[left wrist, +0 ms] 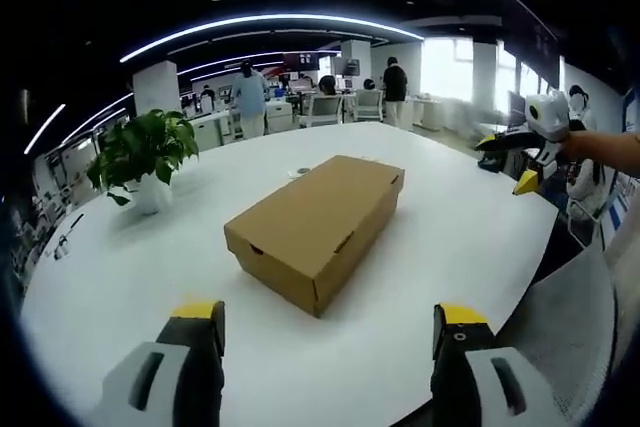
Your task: Operate the shoe box by opening the lid, removing the specified soft item, and placing it in the target area until the item is outside and the box remains undamaged.
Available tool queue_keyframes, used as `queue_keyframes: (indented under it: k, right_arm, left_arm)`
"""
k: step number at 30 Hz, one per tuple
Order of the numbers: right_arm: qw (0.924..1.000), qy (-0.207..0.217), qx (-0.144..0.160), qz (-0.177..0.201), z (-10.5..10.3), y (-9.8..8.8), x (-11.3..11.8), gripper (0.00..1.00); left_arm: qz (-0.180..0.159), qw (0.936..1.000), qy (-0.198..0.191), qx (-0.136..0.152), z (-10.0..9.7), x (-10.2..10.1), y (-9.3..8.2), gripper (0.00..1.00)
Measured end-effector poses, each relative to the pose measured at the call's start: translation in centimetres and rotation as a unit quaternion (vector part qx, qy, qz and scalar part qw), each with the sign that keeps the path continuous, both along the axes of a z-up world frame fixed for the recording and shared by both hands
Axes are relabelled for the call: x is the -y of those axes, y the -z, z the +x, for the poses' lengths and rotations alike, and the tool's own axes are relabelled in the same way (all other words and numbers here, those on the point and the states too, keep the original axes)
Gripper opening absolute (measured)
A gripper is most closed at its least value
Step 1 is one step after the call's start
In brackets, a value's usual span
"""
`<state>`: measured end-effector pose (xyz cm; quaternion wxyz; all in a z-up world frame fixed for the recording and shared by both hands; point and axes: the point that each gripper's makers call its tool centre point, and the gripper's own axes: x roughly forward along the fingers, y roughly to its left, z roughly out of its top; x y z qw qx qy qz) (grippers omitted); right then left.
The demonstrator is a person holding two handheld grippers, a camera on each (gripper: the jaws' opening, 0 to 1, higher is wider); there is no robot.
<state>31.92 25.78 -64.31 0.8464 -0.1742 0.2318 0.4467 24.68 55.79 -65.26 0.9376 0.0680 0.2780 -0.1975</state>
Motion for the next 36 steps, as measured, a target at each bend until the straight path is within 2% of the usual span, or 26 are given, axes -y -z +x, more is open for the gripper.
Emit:
queue_keyframes:
  k: [6,20,36]
  right_arm:
    - [0.9997,-0.023,-0.004,-0.008,1.3,0.5,-0.7,0.86]
    - [0.9969,-0.068,-0.029,-0.026,5.3,3.3,-2.5,0.85]
    - [0.993,-0.106,-0.027,-0.045,9.0,5.2,-4.1,0.78]
  left_arm:
    - [-0.003,0.9999,-0.011,-0.003,0.4,0.0,0.4,0.86]
    - [0.004,0.9992,-0.039,-0.01,2.1,0.0,1.9,0.83]
    - [0.013,0.9975,-0.068,-0.016,4.0,1.1,3.8,0.78]
